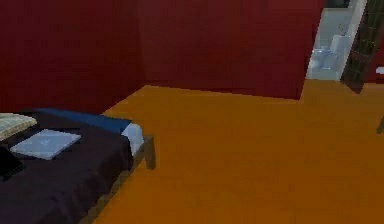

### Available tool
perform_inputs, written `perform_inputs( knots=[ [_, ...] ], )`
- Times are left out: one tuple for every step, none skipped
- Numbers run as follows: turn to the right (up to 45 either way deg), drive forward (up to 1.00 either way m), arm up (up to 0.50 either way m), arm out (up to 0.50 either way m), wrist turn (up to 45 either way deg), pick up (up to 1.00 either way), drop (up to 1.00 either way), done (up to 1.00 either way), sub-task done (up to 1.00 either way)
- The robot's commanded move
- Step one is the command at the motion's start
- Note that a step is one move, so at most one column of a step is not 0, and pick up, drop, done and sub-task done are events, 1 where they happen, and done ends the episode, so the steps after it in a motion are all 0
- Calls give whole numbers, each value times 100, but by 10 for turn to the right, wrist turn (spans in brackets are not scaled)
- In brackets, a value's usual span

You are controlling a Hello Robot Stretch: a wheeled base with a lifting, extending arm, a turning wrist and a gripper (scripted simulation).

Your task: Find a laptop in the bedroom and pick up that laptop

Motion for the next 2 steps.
perform_inputs(
  knots=[
    [0, 35, 0, 0, 0, 0, 0, 0, 0],
    [-450, 0, 0, 0, 0, 0, 0, 0, 0]
  ],
)
